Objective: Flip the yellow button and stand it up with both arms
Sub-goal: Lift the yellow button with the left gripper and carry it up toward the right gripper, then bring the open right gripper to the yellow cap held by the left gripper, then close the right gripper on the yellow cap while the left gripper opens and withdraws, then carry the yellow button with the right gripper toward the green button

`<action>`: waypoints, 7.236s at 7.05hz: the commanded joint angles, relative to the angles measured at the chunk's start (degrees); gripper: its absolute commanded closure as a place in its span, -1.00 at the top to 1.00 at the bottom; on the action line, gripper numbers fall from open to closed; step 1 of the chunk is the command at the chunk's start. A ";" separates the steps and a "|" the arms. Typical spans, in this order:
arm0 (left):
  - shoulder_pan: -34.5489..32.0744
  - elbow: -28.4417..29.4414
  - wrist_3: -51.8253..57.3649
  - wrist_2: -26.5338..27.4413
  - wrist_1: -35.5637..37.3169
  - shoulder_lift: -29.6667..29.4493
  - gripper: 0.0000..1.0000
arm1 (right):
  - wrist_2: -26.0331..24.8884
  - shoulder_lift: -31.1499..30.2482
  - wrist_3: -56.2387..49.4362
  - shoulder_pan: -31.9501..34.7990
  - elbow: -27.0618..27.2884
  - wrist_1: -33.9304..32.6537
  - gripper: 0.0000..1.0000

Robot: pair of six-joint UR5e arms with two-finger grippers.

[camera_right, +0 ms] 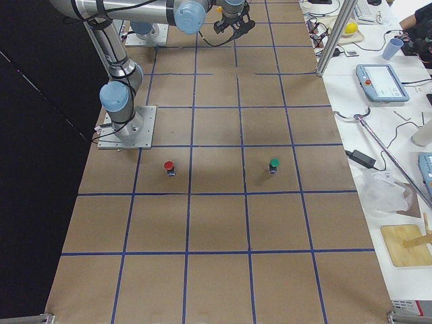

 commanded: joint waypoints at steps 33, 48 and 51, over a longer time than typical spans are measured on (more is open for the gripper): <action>-6.91 -1.27 -33.05 -4.35 26.35 -3.01 1.00 | 17.95 -1.93 2.01 -1.74 0.37 13.46 -0.69; -9.90 20.44 -21.12 69.86 -3.43 -5.74 1.00 | -43.49 5.90 -67.48 -11.86 12.47 -33.66 -0.70; -9.90 21.49 -21.64 68.64 -4.74 -7.05 1.00 | -42.09 6.07 -85.41 -21.52 23.88 -53.53 -0.70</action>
